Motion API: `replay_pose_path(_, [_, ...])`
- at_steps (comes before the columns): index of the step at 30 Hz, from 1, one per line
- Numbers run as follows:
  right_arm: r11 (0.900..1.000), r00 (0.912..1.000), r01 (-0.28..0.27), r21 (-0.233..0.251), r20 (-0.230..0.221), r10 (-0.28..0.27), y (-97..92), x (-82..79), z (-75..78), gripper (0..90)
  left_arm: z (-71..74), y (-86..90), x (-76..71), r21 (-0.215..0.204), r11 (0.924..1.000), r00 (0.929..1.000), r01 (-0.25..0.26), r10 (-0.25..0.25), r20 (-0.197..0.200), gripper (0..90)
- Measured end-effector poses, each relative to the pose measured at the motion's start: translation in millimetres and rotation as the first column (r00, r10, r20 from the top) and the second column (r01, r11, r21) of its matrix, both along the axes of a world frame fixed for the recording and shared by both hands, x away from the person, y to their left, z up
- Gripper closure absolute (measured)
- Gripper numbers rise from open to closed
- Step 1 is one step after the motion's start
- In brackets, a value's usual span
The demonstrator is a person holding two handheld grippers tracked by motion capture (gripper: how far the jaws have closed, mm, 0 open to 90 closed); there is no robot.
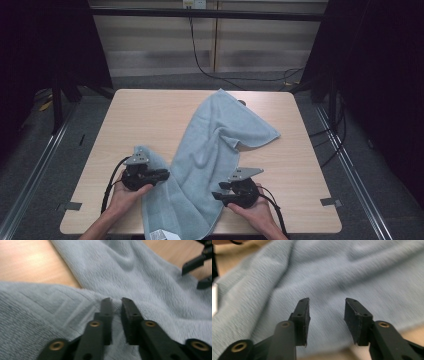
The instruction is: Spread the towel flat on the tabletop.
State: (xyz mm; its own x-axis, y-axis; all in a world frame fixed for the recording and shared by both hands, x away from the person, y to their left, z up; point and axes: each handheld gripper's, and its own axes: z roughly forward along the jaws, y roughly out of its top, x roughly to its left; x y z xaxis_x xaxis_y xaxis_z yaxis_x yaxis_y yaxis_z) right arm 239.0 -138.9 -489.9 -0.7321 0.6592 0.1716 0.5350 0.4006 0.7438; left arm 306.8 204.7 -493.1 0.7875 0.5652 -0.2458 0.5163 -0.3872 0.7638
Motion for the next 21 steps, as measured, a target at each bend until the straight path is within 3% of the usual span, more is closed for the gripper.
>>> replay_pose_path(2, [0.9996,0.9997,0.022,-0.017,-0.005,-0.023,-6.6,-1.3,-4.4,52.5,-0.9,1.7,-4.2,-0.003,0.9999,0.9999,0.014,-0.014,-0.009,89.0])
replay_pose_path(4, [0.9976,0.9984,0.056,-0.04,0.009,-0.055,-11.1,-1.4,-6.6,50.8,0.7,2.5,-8.4,-0.001,0.9997,0.9997,0.023,-0.023,-0.009,90.0])
replay_pose_path(7, [0.996,0.9973,0.068,-0.058,0.033,-0.066,-11.5,-2.0,-7.3,50.9,3.5,3.8,-13.5,-0.013,0.9989,0.9989,0.045,-0.045,-0.01,90.0])
replay_pose_path(8, [0.9952,0.9985,0.052,-0.083,0.025,-0.05,-9.2,-1.3,-10.2,51.1,5.0,4.5,-13.9,-0.025,0.9989,0.9991,0.04,-0.041,-0.007,90.0])
replay_pose_path(9, [0.9943,0.9979,0.048,-0.096,0.049,-0.043,-7.6,-2.1,-12.7,51.6,6.7,5.5,-13.1,-0.032,0.9988,0.9993,0.037,-0.037,-0.004,89.3])
replay_pose_path(12, [0.9914,0.9963,0.045,-0.123,0.078,-0.036,-7.5,0.7,-12.7,64.5,15.0,10.1,-5.0,-0.086,0.9963,1.0,0.003,-0.003,0.006,83.5])
replay_pose_path(15, [0.993,0.9968,0.056,-0.104,0.062,-0.049,-16.3,9.3,-13.0,82.3,19.4,15.4,2.6,-0.105,0.9938,0.9993,-0.034,0.036,0.01,78.1])
replay_pose_path(21, [0.9861,0.9931,0.115,-0.12,0.038,-0.111,-38.0,25.8,-11.2,85.5,17.2,27.2,8.9,-0.098,0.9911,0.9958,-0.089,0.091,0.01,67.4])
